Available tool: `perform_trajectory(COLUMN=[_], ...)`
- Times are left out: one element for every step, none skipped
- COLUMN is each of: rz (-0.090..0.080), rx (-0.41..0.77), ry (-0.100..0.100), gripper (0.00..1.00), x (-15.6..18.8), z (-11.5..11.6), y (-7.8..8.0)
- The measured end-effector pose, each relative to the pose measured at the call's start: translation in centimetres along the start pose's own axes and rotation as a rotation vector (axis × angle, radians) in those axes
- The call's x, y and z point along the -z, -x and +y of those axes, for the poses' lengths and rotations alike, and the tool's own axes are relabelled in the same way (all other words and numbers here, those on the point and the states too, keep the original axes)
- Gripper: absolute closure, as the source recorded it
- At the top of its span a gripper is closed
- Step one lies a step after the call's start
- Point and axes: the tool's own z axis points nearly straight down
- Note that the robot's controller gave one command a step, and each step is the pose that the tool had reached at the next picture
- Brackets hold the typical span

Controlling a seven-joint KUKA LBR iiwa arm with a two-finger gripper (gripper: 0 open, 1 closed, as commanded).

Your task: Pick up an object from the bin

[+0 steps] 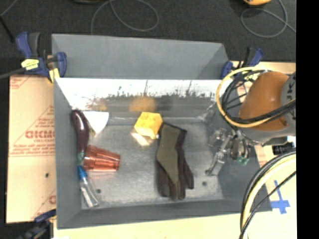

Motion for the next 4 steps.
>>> perform_trajectory(rz=[0.005, -0.001, -0.003, -0.001], rx=[0.070, 0.053, 0.277, 0.201], ry=[-0.002, 0.000, -0.001, 0.000], gripper=[0.00, 0.00, 0.00, 0.00], x=[1.1, 3.3, 2.2, 0.7], z=[-0.9, 0.4, 0.4, 1.0], y=[-0.5, 0.7, -0.3, -1.8])
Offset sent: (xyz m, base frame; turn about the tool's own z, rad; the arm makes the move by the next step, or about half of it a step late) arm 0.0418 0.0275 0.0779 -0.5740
